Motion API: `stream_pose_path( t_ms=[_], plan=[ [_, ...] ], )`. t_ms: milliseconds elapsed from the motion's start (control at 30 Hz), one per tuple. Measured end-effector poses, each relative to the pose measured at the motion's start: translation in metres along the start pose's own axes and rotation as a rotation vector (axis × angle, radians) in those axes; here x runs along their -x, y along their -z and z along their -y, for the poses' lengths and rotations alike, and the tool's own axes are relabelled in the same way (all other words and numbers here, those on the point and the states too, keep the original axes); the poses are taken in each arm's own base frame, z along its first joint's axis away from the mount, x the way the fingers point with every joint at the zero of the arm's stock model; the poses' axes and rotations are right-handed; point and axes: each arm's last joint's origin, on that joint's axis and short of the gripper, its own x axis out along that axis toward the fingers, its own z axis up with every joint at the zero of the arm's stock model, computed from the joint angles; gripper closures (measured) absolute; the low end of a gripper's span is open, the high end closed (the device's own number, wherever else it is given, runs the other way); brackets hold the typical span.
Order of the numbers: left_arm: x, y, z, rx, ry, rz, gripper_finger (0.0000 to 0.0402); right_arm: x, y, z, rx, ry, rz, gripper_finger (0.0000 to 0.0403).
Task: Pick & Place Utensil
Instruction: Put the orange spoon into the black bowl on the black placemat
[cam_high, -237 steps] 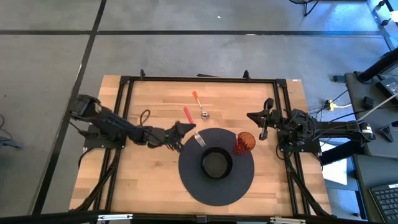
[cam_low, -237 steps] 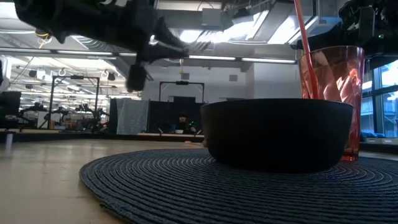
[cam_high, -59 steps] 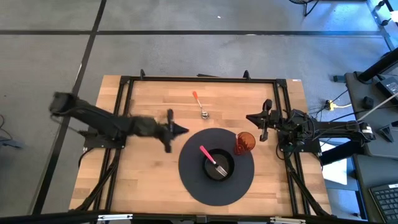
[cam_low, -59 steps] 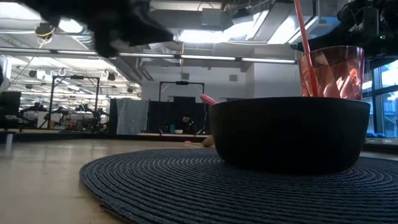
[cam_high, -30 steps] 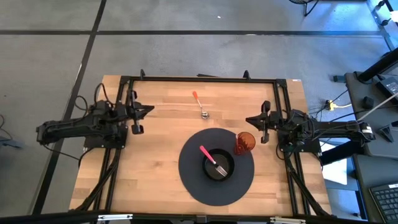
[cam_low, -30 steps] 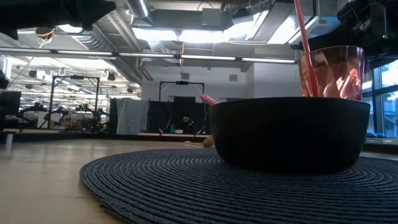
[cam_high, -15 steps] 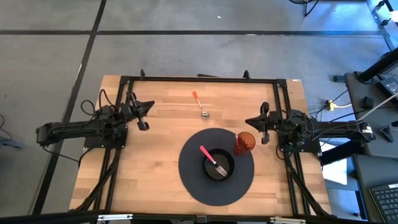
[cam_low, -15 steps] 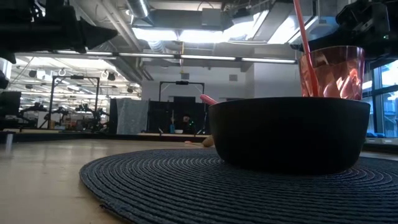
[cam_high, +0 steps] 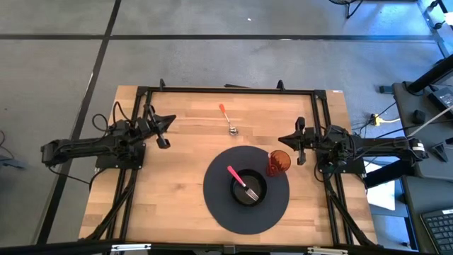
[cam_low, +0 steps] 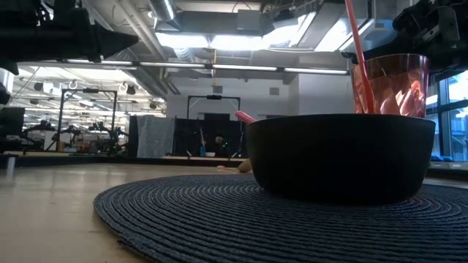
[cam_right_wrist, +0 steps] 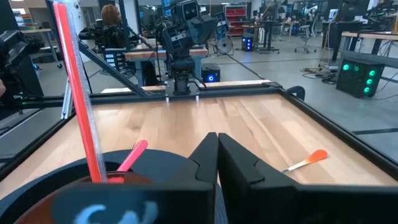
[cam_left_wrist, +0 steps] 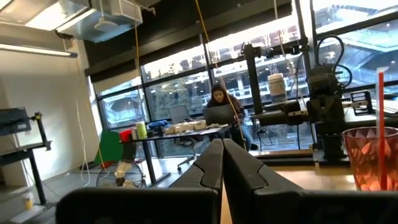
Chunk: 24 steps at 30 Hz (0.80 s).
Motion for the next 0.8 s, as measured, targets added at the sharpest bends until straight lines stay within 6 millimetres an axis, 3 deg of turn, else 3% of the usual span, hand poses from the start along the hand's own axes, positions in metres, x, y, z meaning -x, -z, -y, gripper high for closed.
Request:
stream_pose_path(
  t_ms=[300, 533, 800],
  plan=[
    [0.0, 0.002, -0.001, 0.095, -0.042, -0.021, 0.0399, 0.0, 0.0, 0.0, 0.005, 0.0, 0.0, 0.0387],
    [-0.004, 0.013, -0.004, 0.058, -0.266, -0.15, 0.0398, 0.0, 0.0, 0.0, 0.034, 0.012, 0.0, 0.0387],
    [-0.009, 0.02, 0.0, -0.075, -0.194, -0.232, 0.0398, 0.0, 0.0, 0.001, 0.033, 0.029, 0.0, 0.0386]
  ],
)
